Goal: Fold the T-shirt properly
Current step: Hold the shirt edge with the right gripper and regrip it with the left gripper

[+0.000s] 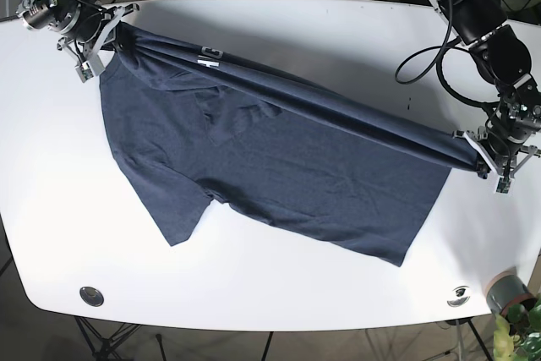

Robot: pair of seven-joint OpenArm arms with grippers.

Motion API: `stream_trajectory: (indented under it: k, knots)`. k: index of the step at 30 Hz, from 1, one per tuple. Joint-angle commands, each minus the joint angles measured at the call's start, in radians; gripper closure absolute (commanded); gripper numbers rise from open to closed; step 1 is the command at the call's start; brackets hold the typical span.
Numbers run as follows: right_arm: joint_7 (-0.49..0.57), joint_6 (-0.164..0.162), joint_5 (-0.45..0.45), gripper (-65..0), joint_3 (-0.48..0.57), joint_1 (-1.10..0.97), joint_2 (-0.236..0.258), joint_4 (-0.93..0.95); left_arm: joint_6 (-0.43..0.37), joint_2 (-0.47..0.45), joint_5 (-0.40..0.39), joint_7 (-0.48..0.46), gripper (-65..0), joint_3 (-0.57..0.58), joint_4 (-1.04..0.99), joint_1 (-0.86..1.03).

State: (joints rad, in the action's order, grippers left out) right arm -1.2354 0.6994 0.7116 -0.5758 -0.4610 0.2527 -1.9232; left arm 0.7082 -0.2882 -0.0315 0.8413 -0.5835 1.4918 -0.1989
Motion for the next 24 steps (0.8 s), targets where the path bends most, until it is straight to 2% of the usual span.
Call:
stream_trajectory:
  k: [1,10,16,17,18,23,24]
  knots:
    - [0.004,-0.001,0.000,-2.2,-0.008,0.000,0.017,-0.015,-0.010,-0.019,0.000,-0.061,0.0,0.035,-0.041,-0.047]
    - [0.004,-0.001,0.000,-2.2,-0.008,0.003,0.018,-0.015,-0.010,-0.049,0.000,-0.152,0.0,0.132,-0.216,-0.121]
    - [0.006,-0.001,0.000,-2.4,-0.013,0.003,0.017,-0.015,-0.010,-0.079,0.000,-0.195,0.0,0.135,-0.339,-0.162]
    - [0.006,-0.001,0.000,-2.4,-0.013,0.003,0.017,-0.015,-0.010,-0.079,0.002,-0.202,-1.7,0.136,-0.359,-0.173]
    - [0.006,-0.001,0.000,-2.5,-0.013,0.003,0.017,-0.015,-0.010,-0.082,0.002,-0.207,-6.1,0.147,-0.382,-0.182]
    - [0.006,-0.001,0.003,-4.1,-0.014,0.003,0.015,-0.015,-0.010,-0.105,-0.003,-0.211,-37.1,0.201,-0.420,-0.198]
    - [0.007,-0.001,0.004,-6.0,-0.014,0.005,0.015,-0.015,-0.010,-0.105,-0.005,-0.213,-40.6,0.201,-0.420,-0.199]
